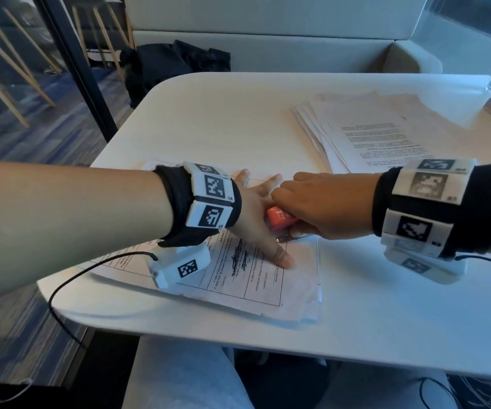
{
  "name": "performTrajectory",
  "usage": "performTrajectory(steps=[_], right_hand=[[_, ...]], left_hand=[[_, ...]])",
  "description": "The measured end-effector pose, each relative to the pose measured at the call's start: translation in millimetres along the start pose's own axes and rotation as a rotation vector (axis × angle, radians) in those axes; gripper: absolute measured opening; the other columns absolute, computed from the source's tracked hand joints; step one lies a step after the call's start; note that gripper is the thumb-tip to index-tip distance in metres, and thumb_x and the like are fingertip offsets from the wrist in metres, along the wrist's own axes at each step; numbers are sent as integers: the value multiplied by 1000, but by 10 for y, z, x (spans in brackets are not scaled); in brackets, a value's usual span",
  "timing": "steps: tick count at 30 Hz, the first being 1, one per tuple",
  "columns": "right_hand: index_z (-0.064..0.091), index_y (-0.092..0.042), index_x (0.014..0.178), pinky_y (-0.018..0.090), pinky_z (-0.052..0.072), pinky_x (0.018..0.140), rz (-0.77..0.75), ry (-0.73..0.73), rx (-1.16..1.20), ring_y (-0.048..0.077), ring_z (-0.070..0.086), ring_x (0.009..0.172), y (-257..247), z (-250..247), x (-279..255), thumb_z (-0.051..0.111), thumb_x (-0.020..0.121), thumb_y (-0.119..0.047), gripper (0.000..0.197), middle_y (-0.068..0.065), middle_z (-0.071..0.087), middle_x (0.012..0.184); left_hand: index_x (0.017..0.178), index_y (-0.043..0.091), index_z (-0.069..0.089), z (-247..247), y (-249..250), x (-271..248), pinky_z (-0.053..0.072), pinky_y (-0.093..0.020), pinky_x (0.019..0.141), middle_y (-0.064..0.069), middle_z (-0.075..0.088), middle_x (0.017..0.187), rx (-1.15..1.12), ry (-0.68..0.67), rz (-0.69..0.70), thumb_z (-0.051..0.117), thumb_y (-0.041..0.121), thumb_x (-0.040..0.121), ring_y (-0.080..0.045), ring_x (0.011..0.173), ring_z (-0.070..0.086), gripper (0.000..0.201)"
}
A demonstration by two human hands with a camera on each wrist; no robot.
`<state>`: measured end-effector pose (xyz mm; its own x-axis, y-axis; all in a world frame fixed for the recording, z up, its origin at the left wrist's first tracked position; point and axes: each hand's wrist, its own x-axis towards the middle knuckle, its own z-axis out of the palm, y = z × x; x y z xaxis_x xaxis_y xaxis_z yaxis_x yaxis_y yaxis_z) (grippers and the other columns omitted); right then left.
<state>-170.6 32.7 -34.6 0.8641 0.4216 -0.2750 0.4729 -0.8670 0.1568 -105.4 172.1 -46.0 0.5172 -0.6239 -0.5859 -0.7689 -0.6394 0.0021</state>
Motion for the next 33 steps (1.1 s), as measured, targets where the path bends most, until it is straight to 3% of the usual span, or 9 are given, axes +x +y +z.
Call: performTrajectory(steps=[4,9,12,15,19,22,26,30,33], right_hand=[[38,-15,119,31,46,76,78,-99,147,15,52,87,22,7,56,52,95,-41,39,-4,55,99],[37,-21,103,32,51,74,153,-178,207,15,55,78,29,22,99,54,93,-43,29,0,58,91],[34,-25,98,27,46,76,97,-99,212,14,50,84,26,-16,56,56,91,-43,29,-6,52,94],[30,-34,98,12,32,70,-81,73,198,6,34,84,1,-66,-26,58,90,-37,29,-20,33,83],[38,-29,119,21,36,65,-107,68,73,11,45,79,-37,-90,-48,56,91,-33,33,-18,37,90],[42,-21,118,34,50,65,-198,103,-39,20,56,82,-66,-98,-72,62,87,-28,37,-4,53,103],[42,-20,98,34,51,50,-351,199,-88,20,57,66,-61,-29,-81,76,74,-20,42,0,59,87],[23,-34,94,25,43,60,-131,136,202,10,46,66,-103,-27,-73,58,92,-20,38,-20,38,78],[33,-21,110,29,44,60,119,-9,389,15,51,67,-127,-6,-21,50,96,-23,23,-6,53,80]], left_hand=[[139,64,6,-28,20,-38,-12,-56,111,8,-39,150,16,-22,14,48,89,60,-37,135,-37,92],[146,54,6,-85,91,-162,-16,-48,112,11,-31,154,32,-23,67,48,77,75,-1,105,-37,86],[145,55,8,-59,61,-108,-20,-51,110,11,-27,155,32,-18,92,48,79,74,-1,107,-41,85],[144,50,19,-26,19,-27,-22,-58,110,11,-9,160,77,7,185,44,80,76,-5,129,-42,79],[150,45,6,-30,24,-64,-23,-48,108,9,-26,156,5,17,129,50,76,75,3,91,-61,93],[147,51,3,-26,11,-71,-21,-51,109,5,-32,154,-1,1,96,51,80,70,-17,119,-49,96],[149,41,20,-72,70,-141,-20,-53,108,7,-20,159,38,-28,142,46,70,82,0,102,-41,78],[146,51,13,-3,-1,16,-21,-59,110,6,-25,157,73,8,161,45,86,69,-15,127,-48,91],[145,50,13,33,-33,103,-18,-61,109,10,-13,160,140,14,192,38,89,67,-14,134,-42,91]])
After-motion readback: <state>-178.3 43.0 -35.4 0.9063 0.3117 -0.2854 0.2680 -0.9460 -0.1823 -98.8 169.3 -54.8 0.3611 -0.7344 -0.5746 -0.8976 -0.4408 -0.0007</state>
